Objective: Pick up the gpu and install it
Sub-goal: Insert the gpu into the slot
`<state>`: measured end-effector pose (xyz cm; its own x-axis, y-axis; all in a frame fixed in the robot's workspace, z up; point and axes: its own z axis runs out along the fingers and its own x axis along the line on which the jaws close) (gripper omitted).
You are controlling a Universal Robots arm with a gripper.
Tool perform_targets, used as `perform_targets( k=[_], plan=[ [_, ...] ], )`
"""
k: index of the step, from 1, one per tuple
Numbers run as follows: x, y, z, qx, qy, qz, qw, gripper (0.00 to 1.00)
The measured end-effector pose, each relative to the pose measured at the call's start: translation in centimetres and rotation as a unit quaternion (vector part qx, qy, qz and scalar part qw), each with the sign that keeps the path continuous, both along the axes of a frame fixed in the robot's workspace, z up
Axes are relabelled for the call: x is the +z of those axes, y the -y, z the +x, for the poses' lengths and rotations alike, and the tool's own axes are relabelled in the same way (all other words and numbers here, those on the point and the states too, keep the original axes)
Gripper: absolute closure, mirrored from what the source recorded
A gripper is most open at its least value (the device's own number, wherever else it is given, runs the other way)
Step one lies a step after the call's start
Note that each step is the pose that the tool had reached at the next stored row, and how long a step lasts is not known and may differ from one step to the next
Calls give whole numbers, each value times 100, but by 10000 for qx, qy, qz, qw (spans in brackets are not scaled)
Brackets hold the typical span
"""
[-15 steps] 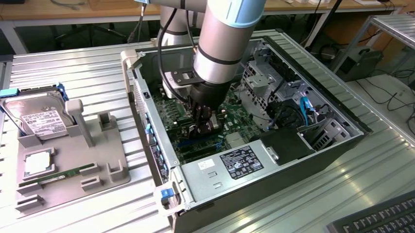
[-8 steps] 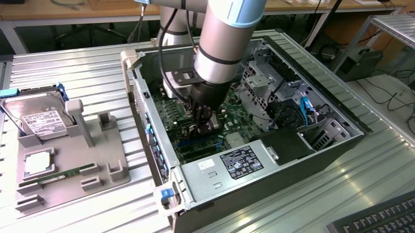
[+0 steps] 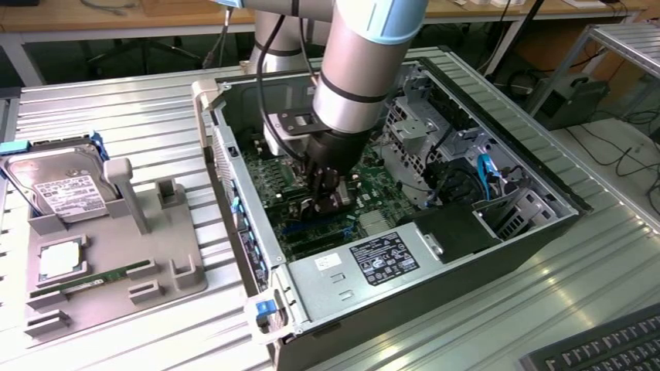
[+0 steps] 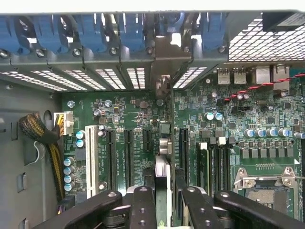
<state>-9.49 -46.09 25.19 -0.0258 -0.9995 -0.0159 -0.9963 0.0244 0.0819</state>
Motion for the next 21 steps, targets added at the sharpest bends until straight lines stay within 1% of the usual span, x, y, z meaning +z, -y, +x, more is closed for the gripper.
perform_targets(
  k=[3,6,10,12,15,18,19,21],
  plan=[
    [4,-1,20,1,0,-5,10000,74],
    [15,-1,36,1,0,-21,10000,74],
    [49,0,42,1,-2,-77,10000,74],
    [60,-6,42,1,-2,-97,10000,74],
    [61,-33,42,1,-3,-103,9999,74],
    [61,-39,42,2,-3,-105,9999,74],
    [60,-39,42,2,-5,-110,9999,74],
    [60,-40,42,2,-9,-133,9999,74]
  ],
)
